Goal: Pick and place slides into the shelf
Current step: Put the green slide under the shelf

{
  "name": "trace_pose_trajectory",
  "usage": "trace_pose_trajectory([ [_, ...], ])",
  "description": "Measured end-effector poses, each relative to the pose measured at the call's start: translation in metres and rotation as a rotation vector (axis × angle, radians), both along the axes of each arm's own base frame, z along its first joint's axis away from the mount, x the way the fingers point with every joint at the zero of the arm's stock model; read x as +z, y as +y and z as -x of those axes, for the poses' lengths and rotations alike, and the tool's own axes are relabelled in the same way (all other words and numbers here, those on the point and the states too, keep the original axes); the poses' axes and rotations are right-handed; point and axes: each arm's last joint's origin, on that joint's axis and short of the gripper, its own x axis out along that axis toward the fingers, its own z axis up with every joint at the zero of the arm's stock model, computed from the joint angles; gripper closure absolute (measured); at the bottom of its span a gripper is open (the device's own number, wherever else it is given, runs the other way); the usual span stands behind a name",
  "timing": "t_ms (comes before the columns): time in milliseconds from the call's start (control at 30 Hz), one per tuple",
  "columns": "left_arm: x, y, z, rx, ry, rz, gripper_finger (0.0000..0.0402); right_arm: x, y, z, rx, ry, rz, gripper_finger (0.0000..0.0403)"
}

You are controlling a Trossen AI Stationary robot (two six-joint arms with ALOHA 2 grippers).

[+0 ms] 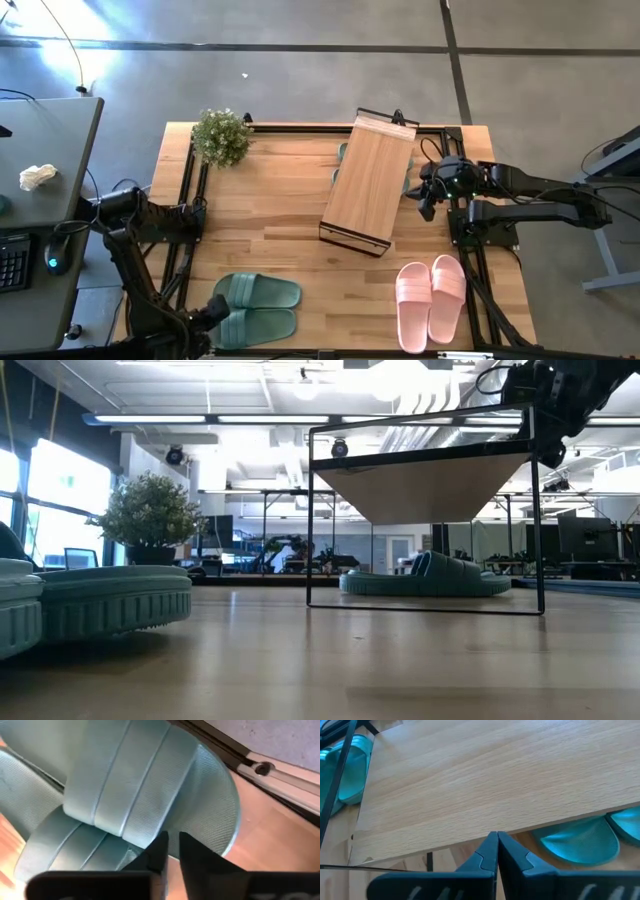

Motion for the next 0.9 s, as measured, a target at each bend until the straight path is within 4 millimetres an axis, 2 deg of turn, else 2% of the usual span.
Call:
trace_pose_trajectory([
  [200, 0.000, -0.002, -0.001, -0.065, -0.013, -0.010, 0.0279, 0.000, 0.000, 0.000, -0.019, -0.001, -0.008, 0.0403],
  [333, 0.000, -0.001, -0.003, -0.125, -0.092, -0.078, 0.0252, 0.000, -0.001, 0.000, -0.026, 0.001, -0.001, 0.0403],
  [667, -0.021, -0.010, -0.008, -0.217, -0.097, -0.150, 0.0266, 0.000, -0.001, 0.000, -0.026, 0.000, -0.002, 0.0403],
  [900, -0.022, -0.010, -0.009, -0.201, -0.136, -0.175, 0.0276, 0.000, -0.001, 0.000, -0.030, 0.001, 0.002, 0.0403],
])
